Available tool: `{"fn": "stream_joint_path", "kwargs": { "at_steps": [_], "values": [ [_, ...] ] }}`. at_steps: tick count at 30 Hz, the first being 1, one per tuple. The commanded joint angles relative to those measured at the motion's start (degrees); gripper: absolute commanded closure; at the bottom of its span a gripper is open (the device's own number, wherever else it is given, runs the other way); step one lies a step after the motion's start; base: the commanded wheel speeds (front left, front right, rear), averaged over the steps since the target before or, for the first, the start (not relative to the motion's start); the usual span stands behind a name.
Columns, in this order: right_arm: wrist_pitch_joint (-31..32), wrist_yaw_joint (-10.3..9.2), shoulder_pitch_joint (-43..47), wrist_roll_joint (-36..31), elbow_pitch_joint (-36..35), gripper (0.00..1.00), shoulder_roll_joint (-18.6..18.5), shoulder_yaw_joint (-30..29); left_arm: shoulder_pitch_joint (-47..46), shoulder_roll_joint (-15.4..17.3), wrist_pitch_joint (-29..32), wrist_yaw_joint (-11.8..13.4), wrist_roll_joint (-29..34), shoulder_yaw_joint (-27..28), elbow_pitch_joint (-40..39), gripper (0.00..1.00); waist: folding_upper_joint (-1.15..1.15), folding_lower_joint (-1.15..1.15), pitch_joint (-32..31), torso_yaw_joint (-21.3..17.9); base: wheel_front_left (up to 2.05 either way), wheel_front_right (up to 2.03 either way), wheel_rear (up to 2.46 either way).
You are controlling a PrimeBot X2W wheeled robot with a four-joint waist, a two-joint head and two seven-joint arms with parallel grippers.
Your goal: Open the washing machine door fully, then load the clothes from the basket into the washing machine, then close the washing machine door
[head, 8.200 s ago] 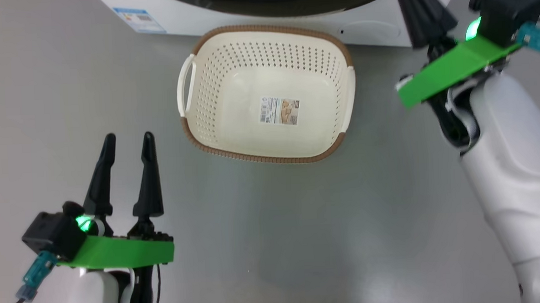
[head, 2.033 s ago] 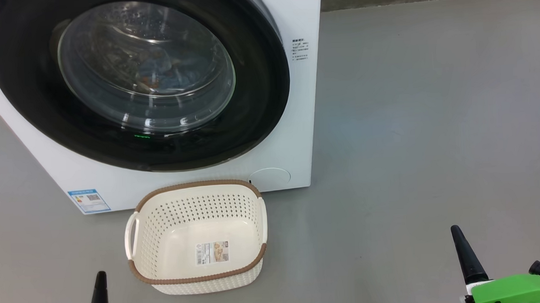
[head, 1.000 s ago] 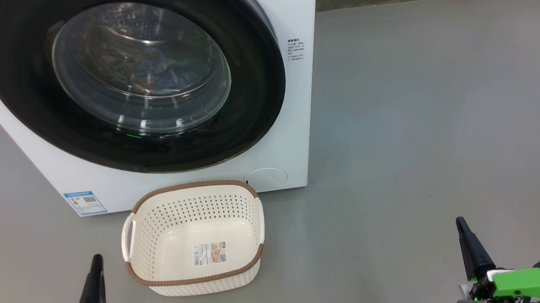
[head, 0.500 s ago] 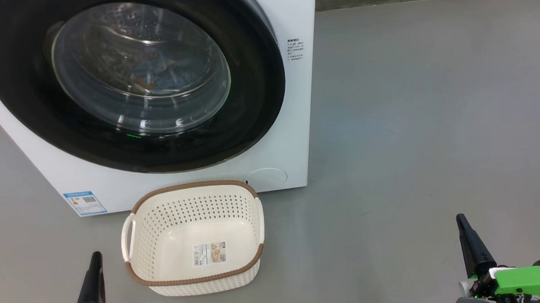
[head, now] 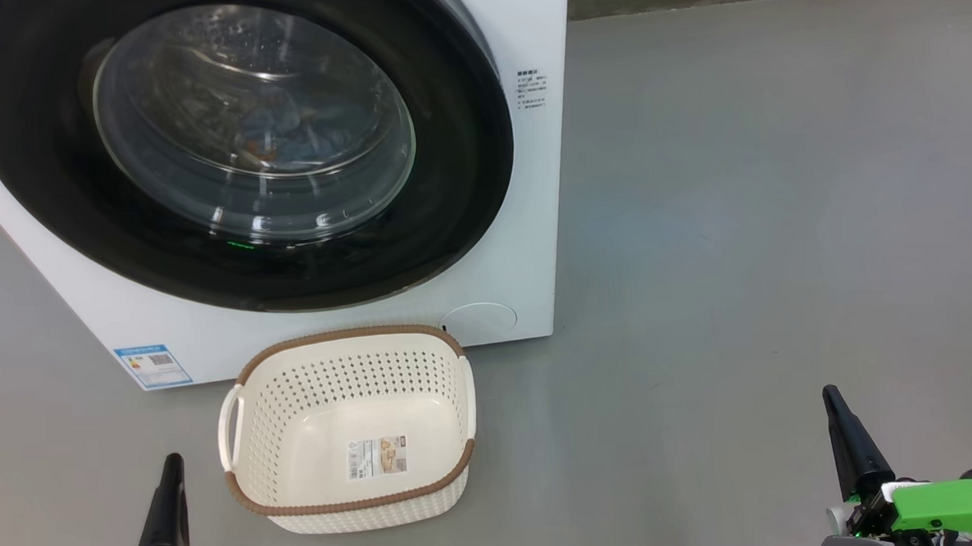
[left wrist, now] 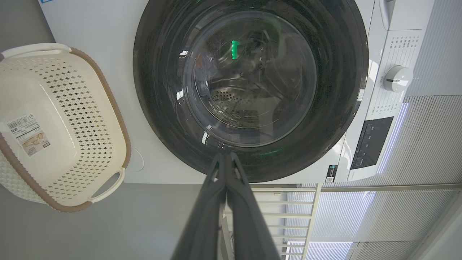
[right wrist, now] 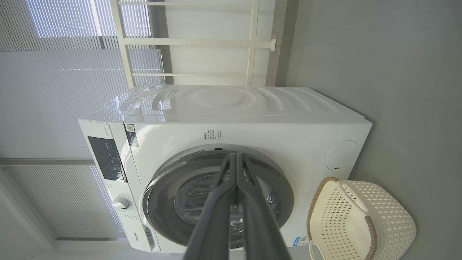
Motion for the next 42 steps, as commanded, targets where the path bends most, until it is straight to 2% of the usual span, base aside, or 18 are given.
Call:
{"fn": "stream_joint_path", "kwargs": {
  "at_steps": [1, 42],
  "values": [
    [0.4, -0.06, -2.3, 0.2, -1.4, 1.00, -0.4, 1.0, -2.3, 1.2, 0.4, -0.6, -0.2, 1.9, -1.1, 1.00, 0.00, 0.00, 0.0, 0.0, 0.00, 0.00, 0.00],
    [0.7, -0.06, -2.3, -0.1, -1.4, 1.00, -0.2, 0.7, -2.3, 1.1, 0.4, -0.6, -0.1, 2.0, -1.1, 1.00, 0.00, 0.00, 0.0, 0.0, 0.00, 0.00, 0.00]
  ]
}}
